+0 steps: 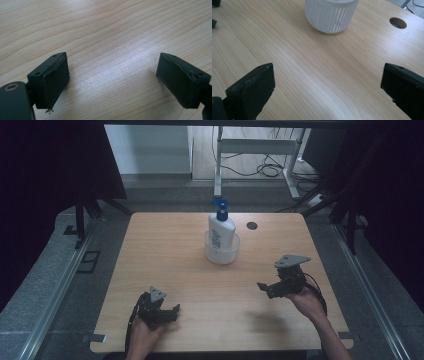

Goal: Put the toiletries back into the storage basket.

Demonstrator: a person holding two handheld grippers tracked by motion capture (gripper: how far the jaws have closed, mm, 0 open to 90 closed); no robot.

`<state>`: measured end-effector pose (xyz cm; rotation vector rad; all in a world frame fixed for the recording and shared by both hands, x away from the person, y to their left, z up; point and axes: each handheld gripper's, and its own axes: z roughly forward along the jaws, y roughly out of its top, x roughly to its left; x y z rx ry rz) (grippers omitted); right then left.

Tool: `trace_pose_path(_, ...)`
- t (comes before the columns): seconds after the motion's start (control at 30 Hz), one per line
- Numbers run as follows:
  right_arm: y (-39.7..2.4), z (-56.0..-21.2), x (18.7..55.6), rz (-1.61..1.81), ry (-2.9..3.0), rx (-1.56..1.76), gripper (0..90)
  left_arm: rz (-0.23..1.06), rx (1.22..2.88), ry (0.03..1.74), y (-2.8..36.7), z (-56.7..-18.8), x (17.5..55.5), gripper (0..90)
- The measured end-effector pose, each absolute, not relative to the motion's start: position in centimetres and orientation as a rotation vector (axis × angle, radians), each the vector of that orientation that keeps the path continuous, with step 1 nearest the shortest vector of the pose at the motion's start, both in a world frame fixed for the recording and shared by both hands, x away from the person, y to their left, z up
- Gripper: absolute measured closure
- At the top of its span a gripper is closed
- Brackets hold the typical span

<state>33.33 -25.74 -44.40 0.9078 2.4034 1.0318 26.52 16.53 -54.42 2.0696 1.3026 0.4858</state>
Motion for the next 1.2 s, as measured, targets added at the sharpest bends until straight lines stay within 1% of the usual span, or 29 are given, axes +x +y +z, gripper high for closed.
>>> trace_pose_path(0.6, -28.8, -48.8, 30.6, 1.040, 2.354, 1.051, 0.0, 0.485, 2.065, 1.310, 16.5, -54.4, 26.5, 10.9)
trace_pose_path(1.2, -29.4, -54.3, 29.6, 0.976, 2.396, 1.117, 0.0, 0.487, 2.060, 1.313, 16.4, -54.4, 26.5, 10.9)
